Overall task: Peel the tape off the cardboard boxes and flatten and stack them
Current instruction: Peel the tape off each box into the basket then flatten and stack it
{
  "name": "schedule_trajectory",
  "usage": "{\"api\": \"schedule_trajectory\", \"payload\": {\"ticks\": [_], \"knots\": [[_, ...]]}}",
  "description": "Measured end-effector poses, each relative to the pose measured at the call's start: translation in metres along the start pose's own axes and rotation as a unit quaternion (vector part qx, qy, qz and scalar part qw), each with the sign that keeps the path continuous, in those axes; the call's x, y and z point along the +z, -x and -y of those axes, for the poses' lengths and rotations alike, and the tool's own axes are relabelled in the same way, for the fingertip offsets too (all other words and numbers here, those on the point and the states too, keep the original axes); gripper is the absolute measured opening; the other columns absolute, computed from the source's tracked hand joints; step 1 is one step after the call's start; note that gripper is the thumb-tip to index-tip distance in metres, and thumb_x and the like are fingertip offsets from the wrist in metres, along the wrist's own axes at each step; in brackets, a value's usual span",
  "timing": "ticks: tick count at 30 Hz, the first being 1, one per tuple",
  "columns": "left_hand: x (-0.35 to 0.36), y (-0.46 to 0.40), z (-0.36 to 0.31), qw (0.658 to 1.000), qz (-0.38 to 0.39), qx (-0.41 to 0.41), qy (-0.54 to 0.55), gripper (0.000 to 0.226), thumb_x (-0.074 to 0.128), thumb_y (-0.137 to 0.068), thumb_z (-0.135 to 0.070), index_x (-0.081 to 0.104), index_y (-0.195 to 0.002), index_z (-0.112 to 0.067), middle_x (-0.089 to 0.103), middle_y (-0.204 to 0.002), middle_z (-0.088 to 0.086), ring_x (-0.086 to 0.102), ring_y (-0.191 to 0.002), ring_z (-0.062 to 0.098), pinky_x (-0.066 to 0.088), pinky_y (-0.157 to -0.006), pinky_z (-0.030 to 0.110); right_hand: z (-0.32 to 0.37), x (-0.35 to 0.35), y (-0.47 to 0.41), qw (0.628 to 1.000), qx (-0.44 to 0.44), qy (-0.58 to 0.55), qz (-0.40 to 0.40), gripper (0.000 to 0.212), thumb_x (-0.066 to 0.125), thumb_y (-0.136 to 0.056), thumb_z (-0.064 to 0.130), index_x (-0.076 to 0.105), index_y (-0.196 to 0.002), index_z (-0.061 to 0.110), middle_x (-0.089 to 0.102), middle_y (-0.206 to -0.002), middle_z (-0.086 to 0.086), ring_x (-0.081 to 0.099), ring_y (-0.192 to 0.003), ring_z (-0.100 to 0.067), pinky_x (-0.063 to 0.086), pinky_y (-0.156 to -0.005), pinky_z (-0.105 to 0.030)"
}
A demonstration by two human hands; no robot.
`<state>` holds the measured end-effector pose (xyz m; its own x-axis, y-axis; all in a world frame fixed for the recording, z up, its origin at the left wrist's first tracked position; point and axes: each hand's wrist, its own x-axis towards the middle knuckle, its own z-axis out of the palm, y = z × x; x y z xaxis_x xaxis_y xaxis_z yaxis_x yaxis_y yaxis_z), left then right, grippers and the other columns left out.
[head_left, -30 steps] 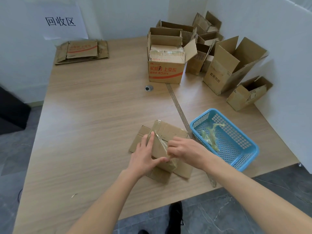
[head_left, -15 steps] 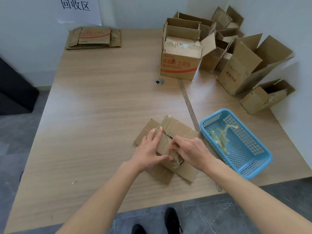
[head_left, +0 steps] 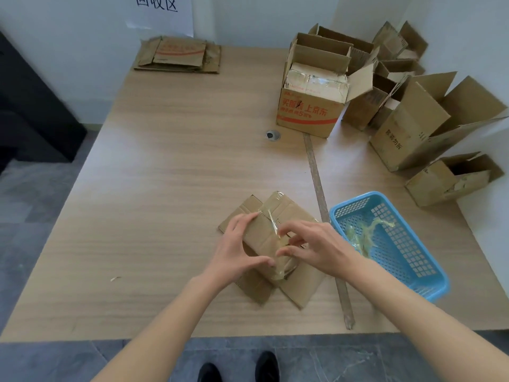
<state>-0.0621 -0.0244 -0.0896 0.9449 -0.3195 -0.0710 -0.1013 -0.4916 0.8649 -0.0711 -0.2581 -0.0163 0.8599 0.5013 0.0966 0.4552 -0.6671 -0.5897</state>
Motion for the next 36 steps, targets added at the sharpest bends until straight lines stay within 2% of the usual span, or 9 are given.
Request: {"api": "schedule_trajectory", "payload": {"ticks": [6, 10, 13, 17, 19, 22, 26, 32, 36], "knots": [[-0.009, -0.006, 0.001, 0.999, 0.023, -0.021, 0.029, 0.106, 0.096, -0.060, -0.046, 0.041, -0.150, -0.036, 0.045, -0.145, -0.016, 0.039, -0.134, -0.009, 0.034, -0.118, 0.027, -0.005, -0.018, -0.001, 0.991, 0.065, -0.106, 0.039, 0.101, 0.077, -0.065, 0.075, 0.027, -0.150, 0.055, 0.064, -0.125, 0.026, 0.062, -0.113, 0.008, 0.047, -0.095, -0.011], [-0.022, -0.020, -0.004, 0.997, 0.075, -0.021, 0.013, 0.107, 0.098, -0.061, -0.036, 0.041, -0.152, -0.036, 0.045, -0.149, -0.015, 0.041, -0.138, 0.002, 0.035, -0.119, 0.033, -0.004, -0.004, 0.002, 0.980, -0.139, 0.142, -0.004, 0.078, 0.073, -0.080, 0.066, 0.050, -0.146, 0.034, 0.045, -0.155, 0.008, 0.041, -0.145, -0.013, 0.044, -0.111, -0.032], [-0.024, -0.027, -0.009, 0.996, 0.088, -0.017, -0.009, 0.108, 0.100, -0.055, -0.035, 0.046, -0.148, -0.035, 0.051, -0.146, -0.016, 0.046, -0.134, 0.002, 0.039, -0.114, 0.030, -0.005, 0.006, 0.002, 0.982, -0.153, 0.106, -0.005, 0.063, 0.085, -0.077, 0.045, 0.064, -0.134, 0.028, 0.026, -0.167, -0.005, 0.025, -0.154, -0.023, 0.032, -0.121, -0.042], [-0.023, -0.028, -0.011, 0.997, 0.076, -0.024, -0.019, 0.110, 0.101, -0.052, -0.036, 0.045, -0.147, -0.036, 0.053, -0.145, -0.014, 0.047, -0.133, 0.002, 0.038, -0.112, 0.024, -0.006, 0.016, -0.006, 0.964, -0.235, 0.110, 0.065, 0.013, 0.084, -0.082, 0.030, 0.076, -0.091, 0.024, 0.064, -0.136, -0.002, 0.052, -0.138, -0.024, 0.042, -0.113, -0.052], [-0.022, -0.025, -0.009, 0.998, 0.058, -0.027, -0.015, 0.110, 0.101, -0.052, -0.036, 0.044, -0.147, -0.036, 0.053, -0.145, -0.012, 0.048, -0.133, 0.004, 0.039, -0.111, 0.024, -0.005, 0.019, -0.008, 0.970, -0.212, 0.096, 0.075, 0.012, 0.081, -0.085, 0.028, 0.073, -0.084, 0.020, 0.071, -0.121, 0.002, 0.062, -0.126, -0.021, 0.047, -0.109, -0.050], [-0.019, -0.018, -0.006, 0.998, 0.037, -0.052, 0.017, 0.104, 0.100, -0.054, -0.032, 0.047, -0.144, -0.036, 0.055, -0.140, -0.011, 0.051, -0.129, 0.005, 0.047, -0.109, 0.035, -0.002, 0.024, -0.008, 0.984, -0.153, 0.067, 0.063, 0.015, 0.074, -0.092, 0.030, 0.063, -0.090, 0.018, 0.074, -0.111, 0.007, 0.071, -0.107, -0.020, 0.054, -0.099, -0.038], [-0.020, -0.014, -0.006, 0.995, 0.054, -0.075, 0.047, 0.107, 0.101, -0.048, -0.039, 0.048, -0.141, -0.042, 0.053, -0.138, -0.016, 0.051, -0.128, 0.004, 0.050, -0.106, 0.038, -0.004, 0.023, -0.027, 0.994, 0.049, -0.075, -0.057, 0.017, 0.069, -0.096, 0.032, 0.054, -0.089, 0.029, 0.071, -0.078, 0.021, 0.069, -0.064, -0.002, 0.052, -0.061, -0.021], [-0.023, -0.015, -0.004, 0.994, 0.072, -0.080, 0.030, 0.105, 0.101, -0.054, -0.039, 0.045, -0.143, -0.040, 0.050, -0.139, -0.019, 0.046, -0.125, -0.004, 0.037, -0.099, 0.009, -0.027, -0.003, -0.042, 0.975, 0.095, 0.015, -0.198, 0.013, 0.072, -0.091, 0.036, 0.072, -0.091, 0.022, 0.071, -0.087, 0.012, 0.062, -0.065, -0.006, 0.050, -0.060, -0.028], [-0.032, -0.020, -0.005, 0.991, 0.109, -0.081, 0.003, 0.104, 0.100, -0.056, -0.037, 0.042, -0.143, -0.043, 0.047, -0.134, -0.025, 0.042, -0.124, -0.005, 0.028, -0.090, -0.005, -0.041, -0.024, -0.039, 0.972, 0.119, 0.027, -0.201, 0.020, 0.069, -0.094, 0.034, 0.079, -0.096, 0.016, 0.072, -0.089, 0.009, 0.061, -0.060, -0.004, 0.045, -0.057, -0.021]]}}
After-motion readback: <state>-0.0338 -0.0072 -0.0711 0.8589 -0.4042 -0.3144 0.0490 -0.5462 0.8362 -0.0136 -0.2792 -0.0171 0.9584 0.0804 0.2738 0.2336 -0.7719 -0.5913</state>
